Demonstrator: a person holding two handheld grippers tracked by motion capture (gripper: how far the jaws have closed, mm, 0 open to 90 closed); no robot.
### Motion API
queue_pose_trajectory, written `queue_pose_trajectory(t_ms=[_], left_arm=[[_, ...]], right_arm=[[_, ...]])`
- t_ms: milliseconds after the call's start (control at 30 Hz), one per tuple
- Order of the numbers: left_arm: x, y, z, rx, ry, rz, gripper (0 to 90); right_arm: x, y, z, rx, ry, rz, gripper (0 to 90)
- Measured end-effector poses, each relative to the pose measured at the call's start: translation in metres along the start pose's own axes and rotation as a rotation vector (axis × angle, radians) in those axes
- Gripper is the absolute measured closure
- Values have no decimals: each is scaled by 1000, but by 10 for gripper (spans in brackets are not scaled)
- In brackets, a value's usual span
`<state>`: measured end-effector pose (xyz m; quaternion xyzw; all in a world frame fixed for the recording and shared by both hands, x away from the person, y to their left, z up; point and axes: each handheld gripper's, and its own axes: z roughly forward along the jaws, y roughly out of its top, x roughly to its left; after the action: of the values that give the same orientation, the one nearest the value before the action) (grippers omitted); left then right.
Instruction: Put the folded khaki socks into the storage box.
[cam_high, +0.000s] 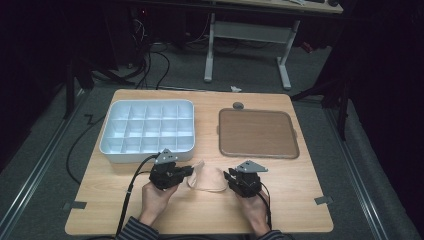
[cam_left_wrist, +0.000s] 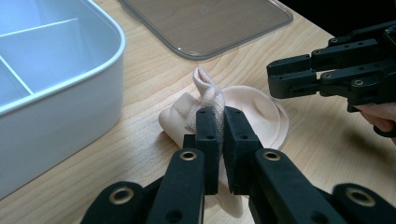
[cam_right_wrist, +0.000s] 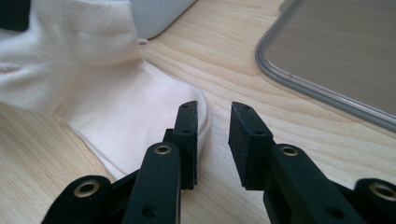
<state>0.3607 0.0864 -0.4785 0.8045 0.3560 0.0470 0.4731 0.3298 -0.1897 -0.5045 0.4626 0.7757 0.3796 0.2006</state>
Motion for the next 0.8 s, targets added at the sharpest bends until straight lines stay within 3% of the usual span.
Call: queue_pose_trajectory(t_ms=[233, 333, 533, 667, 800], left_arm=[[-2, 0, 0, 4, 6, 5, 857], [-3, 0, 0, 9, 13, 10, 857], [-5, 1, 1, 5, 10, 13, 857], [-6, 1, 2, 9, 7, 13, 857], [-8, 2, 3, 7, 2, 19, 857]], right_arm=[[-1, -6, 3, 9, 14, 15, 702], [3, -5, -6, -37, 25, 19, 694], [5, -6, 3, 20, 8, -1, 688], [3, -8, 9, 50, 13, 13, 737], [2, -10, 15, 76, 16, 7, 843]])
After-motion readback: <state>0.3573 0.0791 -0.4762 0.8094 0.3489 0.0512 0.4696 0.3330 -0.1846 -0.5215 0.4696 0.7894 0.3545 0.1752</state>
